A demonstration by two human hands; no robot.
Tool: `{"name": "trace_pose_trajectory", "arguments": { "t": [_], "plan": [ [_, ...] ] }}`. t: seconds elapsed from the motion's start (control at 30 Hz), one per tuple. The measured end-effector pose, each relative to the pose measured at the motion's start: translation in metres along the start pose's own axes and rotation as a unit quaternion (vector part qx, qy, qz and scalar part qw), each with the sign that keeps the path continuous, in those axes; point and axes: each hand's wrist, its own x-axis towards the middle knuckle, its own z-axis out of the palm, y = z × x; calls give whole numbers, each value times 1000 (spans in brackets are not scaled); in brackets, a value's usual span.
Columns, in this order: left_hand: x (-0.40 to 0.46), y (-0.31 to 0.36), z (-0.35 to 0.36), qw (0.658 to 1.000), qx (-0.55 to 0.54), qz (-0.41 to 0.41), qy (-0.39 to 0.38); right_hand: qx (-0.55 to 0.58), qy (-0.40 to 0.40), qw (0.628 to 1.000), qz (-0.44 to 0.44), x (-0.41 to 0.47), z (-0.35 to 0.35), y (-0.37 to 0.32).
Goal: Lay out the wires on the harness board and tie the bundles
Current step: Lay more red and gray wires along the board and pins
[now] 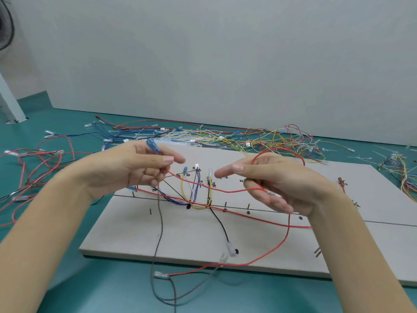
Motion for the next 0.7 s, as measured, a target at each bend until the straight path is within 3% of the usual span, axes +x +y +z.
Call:
{"name": "trace_pose_trajectory", "arguments": {
  "t": [0.13,0.3,0.43,0.57,0.7],
  "plan": [
    [-4,2,-7,999,29,3,-39,77,-66,993,-53,1,0,11],
    [-15,-1,-26,993,80,-37,-76,163,38,984,-60,8,3,20],
    [-12,-7,-29,988,90,-87,-93,303,143,941,-44,19,-1,22],
    [-6,-9,-28,983,96,-123,-93,389,156,907,-43,21,-5,26],
    [-4,-11,-28,978,135,-147,-64,338,145,929,-46,17,-10,30]
  ]
}}
